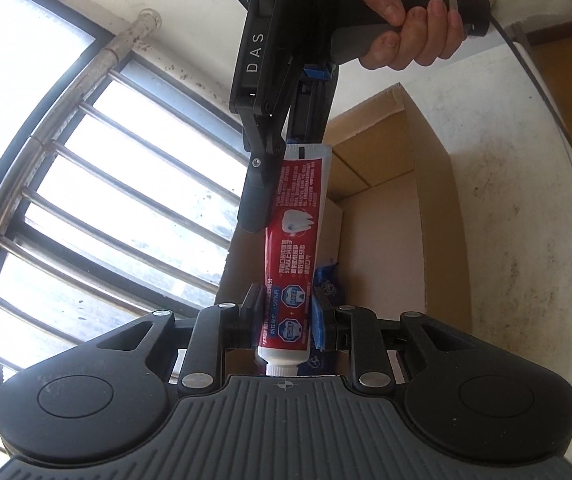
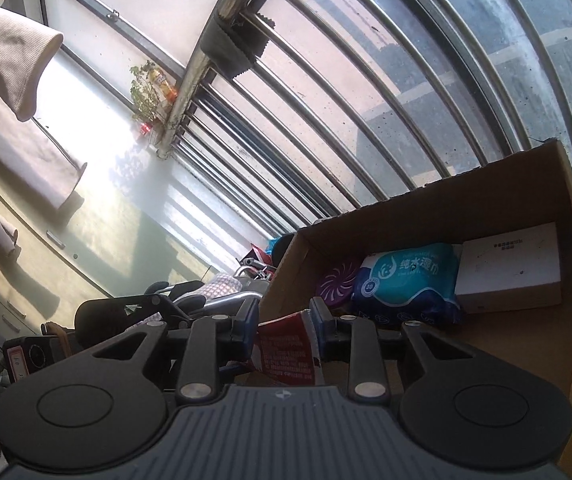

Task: Organize objects
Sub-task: 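Lift the tube with both grippers and carry it over the box, then lower the tube beside the wipes pack and open both grippers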

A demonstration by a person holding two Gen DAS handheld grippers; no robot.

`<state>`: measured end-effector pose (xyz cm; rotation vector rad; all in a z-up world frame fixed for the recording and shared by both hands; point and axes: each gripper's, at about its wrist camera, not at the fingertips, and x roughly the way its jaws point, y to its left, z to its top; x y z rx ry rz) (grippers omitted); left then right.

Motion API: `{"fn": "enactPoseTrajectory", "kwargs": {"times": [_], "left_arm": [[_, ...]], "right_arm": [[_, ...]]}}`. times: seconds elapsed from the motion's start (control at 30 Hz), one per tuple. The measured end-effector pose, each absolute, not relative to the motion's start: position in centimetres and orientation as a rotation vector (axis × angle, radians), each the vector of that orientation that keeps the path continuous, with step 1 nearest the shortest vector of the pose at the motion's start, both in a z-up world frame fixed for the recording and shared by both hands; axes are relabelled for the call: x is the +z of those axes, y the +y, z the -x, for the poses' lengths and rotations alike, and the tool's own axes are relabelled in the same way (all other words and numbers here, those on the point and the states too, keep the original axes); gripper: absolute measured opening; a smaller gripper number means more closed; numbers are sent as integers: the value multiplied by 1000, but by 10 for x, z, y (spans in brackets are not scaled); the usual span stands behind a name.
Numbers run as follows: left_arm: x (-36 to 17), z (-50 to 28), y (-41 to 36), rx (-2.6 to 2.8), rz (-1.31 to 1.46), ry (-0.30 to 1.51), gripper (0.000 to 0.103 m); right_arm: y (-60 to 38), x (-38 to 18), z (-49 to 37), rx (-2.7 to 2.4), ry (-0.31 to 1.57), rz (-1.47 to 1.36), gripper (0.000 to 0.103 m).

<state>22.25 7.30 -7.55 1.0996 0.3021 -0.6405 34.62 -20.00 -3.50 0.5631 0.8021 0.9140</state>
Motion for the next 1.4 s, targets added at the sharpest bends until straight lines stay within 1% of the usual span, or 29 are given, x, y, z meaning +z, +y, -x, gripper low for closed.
{"fn": "enactPoseTrajectory", "kwargs": {"times": [0.17,0.27,0.37,0.5,0.63,0.73,0.93,1.03,1.1,1.13,1.2,1.23,1.27,1.33,1.4], "left_arm": [[-71,-259,74,-714,-1019,482,24],[-73,-281,72,-772,-977,640,24],[-79,-295,64,-804,-1005,730,24],[-84,-314,59,-864,-963,883,24],[-98,-322,58,-850,-1039,972,24],[-114,-328,55,-814,-1100,1086,24],[-123,-333,53,-737,-1099,1169,27],[-124,-330,50,-670,-1140,1166,41],[-119,-323,50,-656,-1174,1124,41],[-117,-320,50,-659,-1172,1113,41],[-110,-312,52,-673,-1168,1086,35],[-109,-309,53,-675,-1169,1081,19],[-109,-308,53,-679,-1160,1102,17],[-113,-304,54,-703,-1149,1133,16],[-117,-298,51,-723,-1143,1123,16]], "right_arm": [[-192,-47,-370,862,874,-552,32],[-183,-62,-388,811,972,-550,32],[-176,-78,-405,751,1058,-543,34],[-163,-93,-419,679,1167,-474,34],[-151,-91,-420,681,1177,-376,33],[-140,-83,-417,679,1178,-278,33],[-125,-80,-407,696,1160,-140,33],[-119,-79,-404,699,1151,-101,33],[-114,-78,-404,702,1142,-54,33],[-112,-78,-403,705,1137,-31,33],[-109,-75,-401,707,1118,12,32],[-108,-76,-400,708,1109,27,32],[-108,-76,-399,709,1102,35,32],[-106,-78,-398,722,1103,49,32],[-105,-83,-399,723,1128,42,32]]}}
